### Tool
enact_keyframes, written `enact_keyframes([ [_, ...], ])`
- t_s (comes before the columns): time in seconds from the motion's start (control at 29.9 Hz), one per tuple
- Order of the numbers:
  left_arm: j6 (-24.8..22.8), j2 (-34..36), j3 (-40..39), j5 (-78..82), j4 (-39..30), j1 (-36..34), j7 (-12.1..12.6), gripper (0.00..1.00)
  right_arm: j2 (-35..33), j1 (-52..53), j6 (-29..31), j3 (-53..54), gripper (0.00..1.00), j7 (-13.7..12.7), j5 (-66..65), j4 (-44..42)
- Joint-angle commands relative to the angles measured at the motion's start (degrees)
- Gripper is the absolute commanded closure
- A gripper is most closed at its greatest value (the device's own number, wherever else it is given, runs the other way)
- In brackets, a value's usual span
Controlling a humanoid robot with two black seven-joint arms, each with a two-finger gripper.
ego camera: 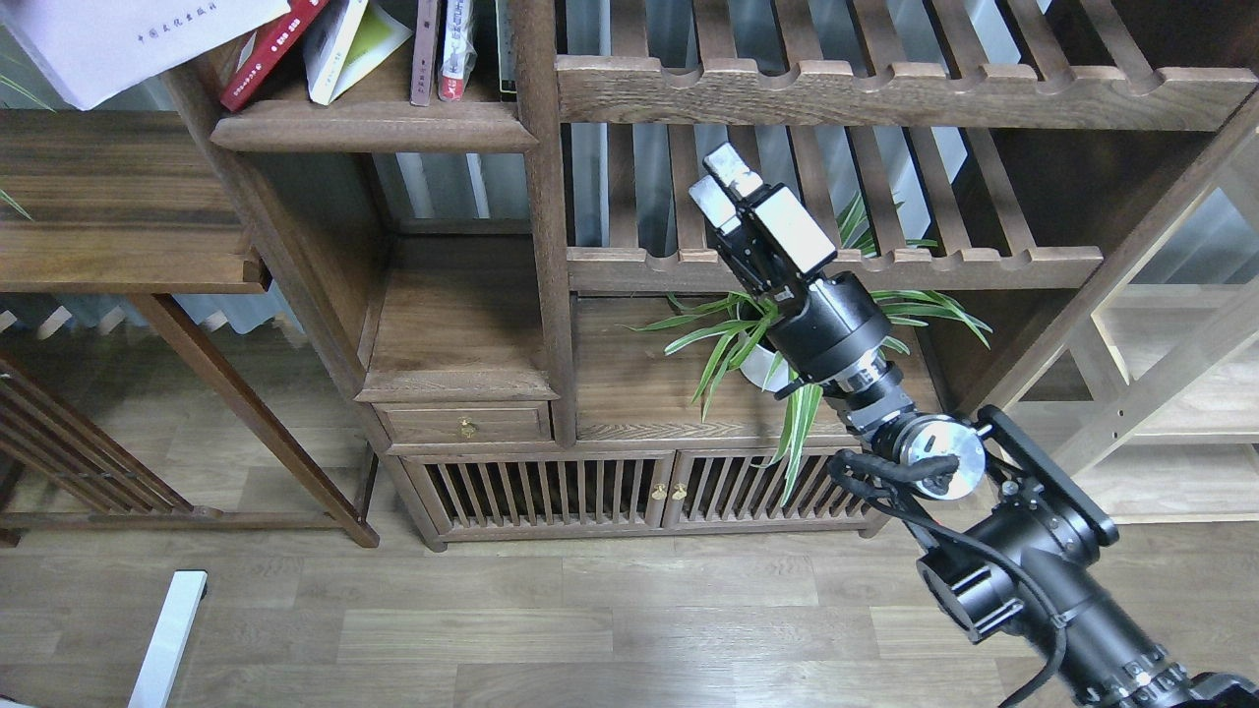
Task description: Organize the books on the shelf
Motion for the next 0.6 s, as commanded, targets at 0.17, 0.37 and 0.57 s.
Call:
enact_keyframes([
  [0.17, 0.92, -8.37, -1.13, 10.47, -5.0, -0.18, -2.05, 1.0, -2.48, 0.03, 0.0, 1.21, 0.2, 0.09, 0.0, 0.0],
  [0.37, 7.35, -11.72, -2.62, 15.31, -6.24, -0.18, -2.23, 1.0, -4.51, -0.32, 0.0, 2.53, 0.2, 0.09, 0.0, 0.0],
  [0.57, 13.23, -12.51, -2.72, 17.86, -6.41, -0.44, -2.84, 1.0, -6.0, -1.73, 0.0, 5.34, 0.2, 0.09, 0.09, 0.0],
])
